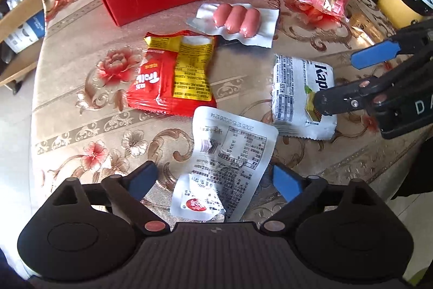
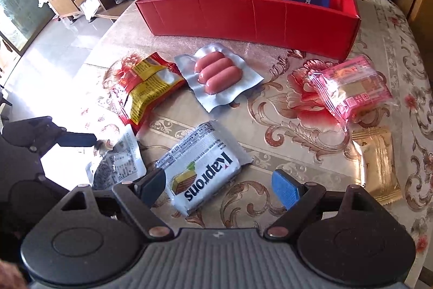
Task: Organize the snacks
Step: 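Grasp the torn white wrapper with left tool while right tool grasps the white Kaprons wafer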
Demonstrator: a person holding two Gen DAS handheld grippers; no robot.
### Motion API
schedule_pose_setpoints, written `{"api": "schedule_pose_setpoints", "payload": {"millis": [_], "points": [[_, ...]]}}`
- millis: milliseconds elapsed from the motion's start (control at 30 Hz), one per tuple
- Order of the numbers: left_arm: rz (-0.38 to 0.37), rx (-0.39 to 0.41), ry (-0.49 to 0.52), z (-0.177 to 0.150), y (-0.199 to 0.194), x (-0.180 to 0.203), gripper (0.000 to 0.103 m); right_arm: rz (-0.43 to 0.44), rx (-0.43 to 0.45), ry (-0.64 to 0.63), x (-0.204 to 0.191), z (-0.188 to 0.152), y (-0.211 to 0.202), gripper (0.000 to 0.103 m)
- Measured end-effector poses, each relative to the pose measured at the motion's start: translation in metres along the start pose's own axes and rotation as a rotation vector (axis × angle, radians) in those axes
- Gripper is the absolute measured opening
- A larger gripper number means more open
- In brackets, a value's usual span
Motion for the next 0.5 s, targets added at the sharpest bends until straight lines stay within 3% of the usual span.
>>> {"api": "schedule_pose_setpoints", "payload": {"millis": [67, 133, 233, 333, 500], "points": [[-0.004, 0.013, -0.001, -0.001, -0.002, 0.000, 0.090, 0.003, 0.001, -0.001, -0.003, 0.002, 0.000, 0.085], [-0.009, 0.040, -0.012, -0.001, -0.007, 0.002, 0.075, 0.002, -0.005, 0.001, -0.004, 0.003, 0.002, 0.085], [-0.011, 0.086, -0.062, -0.003, -0.013, -0.002, 0.061, -0.005, -0.027, 0.013, -0.003, 0.001, 0.008, 0.085], [-0.062, 0.125, -0.139, 0.000, -0.019, -0.010, 0.058, -0.012, -0.042, 0.051, 0.004, 0.001, 0.011, 0.085], [-0.077, 0.166, -0.159, 0.005, -0.024, -0.011, 0.056, 0.022, -0.048, 0.142, 0.007, 0.002, 0.008, 0.085]]}}
Point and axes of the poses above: each gripper's, at about its wrist camera, not at the fingertips, and y roughly the way its jaws point, x to its right, z to its top, the point moved 9 cm from there along y, roughly the way its jaws point, and after that the axes turned 12 degrees about -z, right-handed, at the moved point
